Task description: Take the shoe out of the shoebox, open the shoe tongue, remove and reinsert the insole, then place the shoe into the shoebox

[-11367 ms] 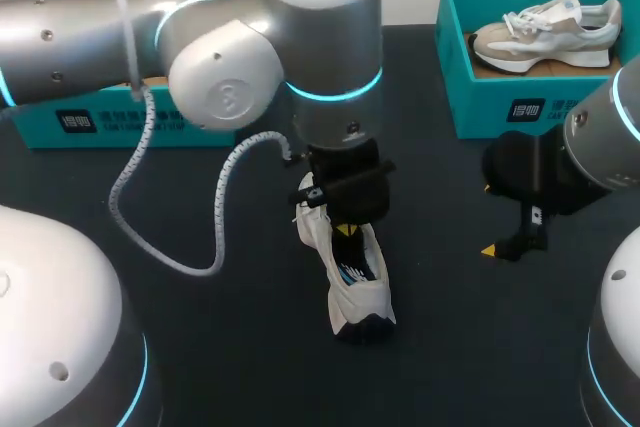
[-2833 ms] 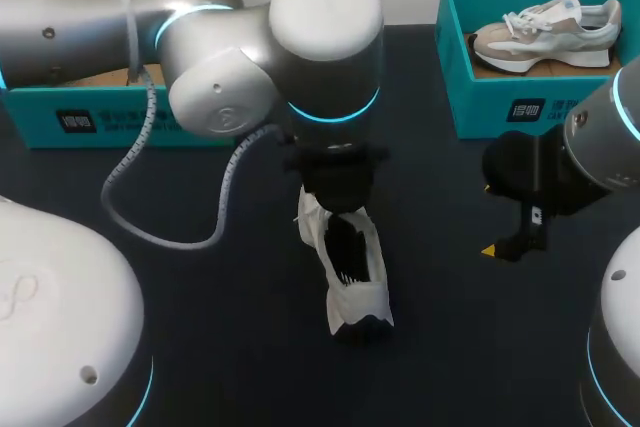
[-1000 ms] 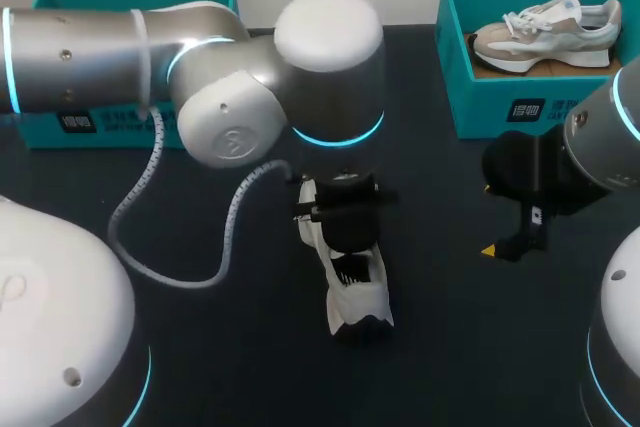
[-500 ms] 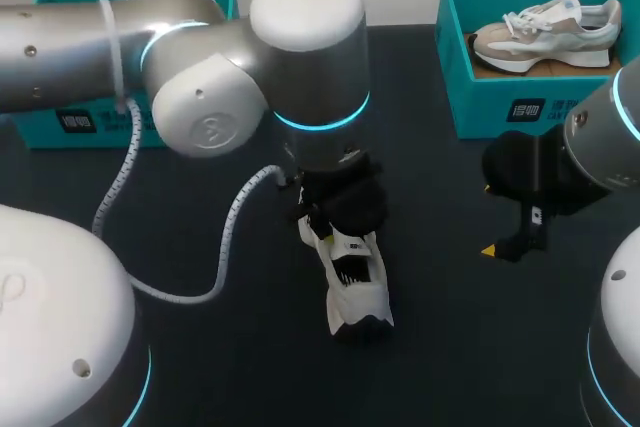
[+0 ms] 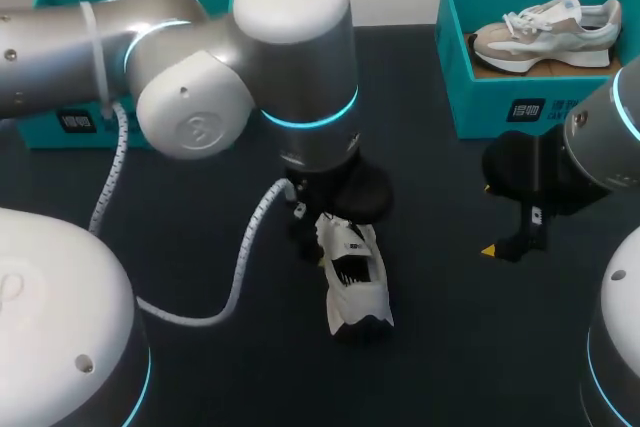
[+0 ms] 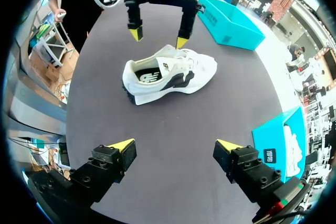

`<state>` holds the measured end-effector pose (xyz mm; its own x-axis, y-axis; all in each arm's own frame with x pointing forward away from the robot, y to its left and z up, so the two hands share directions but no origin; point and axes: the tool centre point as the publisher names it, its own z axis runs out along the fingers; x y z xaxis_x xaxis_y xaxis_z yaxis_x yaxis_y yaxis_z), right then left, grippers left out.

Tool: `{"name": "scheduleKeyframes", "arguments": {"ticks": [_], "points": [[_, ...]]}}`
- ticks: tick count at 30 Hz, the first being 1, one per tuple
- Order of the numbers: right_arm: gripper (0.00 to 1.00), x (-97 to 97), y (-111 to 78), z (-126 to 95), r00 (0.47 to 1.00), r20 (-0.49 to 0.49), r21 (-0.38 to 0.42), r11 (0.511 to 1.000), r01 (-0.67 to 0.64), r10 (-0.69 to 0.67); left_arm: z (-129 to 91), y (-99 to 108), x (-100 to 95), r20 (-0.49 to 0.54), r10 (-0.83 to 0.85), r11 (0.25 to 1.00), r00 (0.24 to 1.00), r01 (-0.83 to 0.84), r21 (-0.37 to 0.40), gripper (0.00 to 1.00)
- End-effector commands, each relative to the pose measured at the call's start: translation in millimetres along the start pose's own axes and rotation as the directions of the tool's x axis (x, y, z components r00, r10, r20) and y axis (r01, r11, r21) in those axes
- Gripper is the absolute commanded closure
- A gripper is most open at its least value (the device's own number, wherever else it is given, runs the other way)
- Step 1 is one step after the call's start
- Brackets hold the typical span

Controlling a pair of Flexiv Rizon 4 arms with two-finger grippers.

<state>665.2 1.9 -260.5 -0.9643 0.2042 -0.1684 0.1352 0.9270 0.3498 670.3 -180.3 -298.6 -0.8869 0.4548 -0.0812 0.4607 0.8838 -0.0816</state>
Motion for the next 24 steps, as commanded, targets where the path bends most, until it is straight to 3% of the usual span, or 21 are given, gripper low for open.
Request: {"name": "scheduleKeyframes", "arguments": {"ticks": [1, 7, 21, 24], "points": [[0.00, 1.6, -0.2, 1, 1.000, 0.004, 0.000, 1.000, 0.000, 0.000, -3, -8, 26.0, 0.137, -0.392, 0.916, 0.910, 0.400, -0.034, 0.00], [0.00, 1.6, -0.2, 1, 1.000, 0.004, 0.000, 1.000, 0.000, 0.000, -10, -15, 41.7, 0.135, -0.497, 0.866, 0.857, 0.500, 0.009, 0.00], [0.00, 1.6, -0.2, 1, 1.000, 0.004, 0.000, 1.000, 0.000, 0.000, 21, -39, 55.5, 0.074, -0.524, 0.851, 0.848, 0.520, 0.068, 0.00], [0.00, 1.6, -0.2, 1, 1.000, 0.004, 0.000, 1.000, 0.000, 0.000, 28, -47, 60.8, 0.064, -0.521, 0.853, 0.851, 0.516, 0.079, 0.11]]}}
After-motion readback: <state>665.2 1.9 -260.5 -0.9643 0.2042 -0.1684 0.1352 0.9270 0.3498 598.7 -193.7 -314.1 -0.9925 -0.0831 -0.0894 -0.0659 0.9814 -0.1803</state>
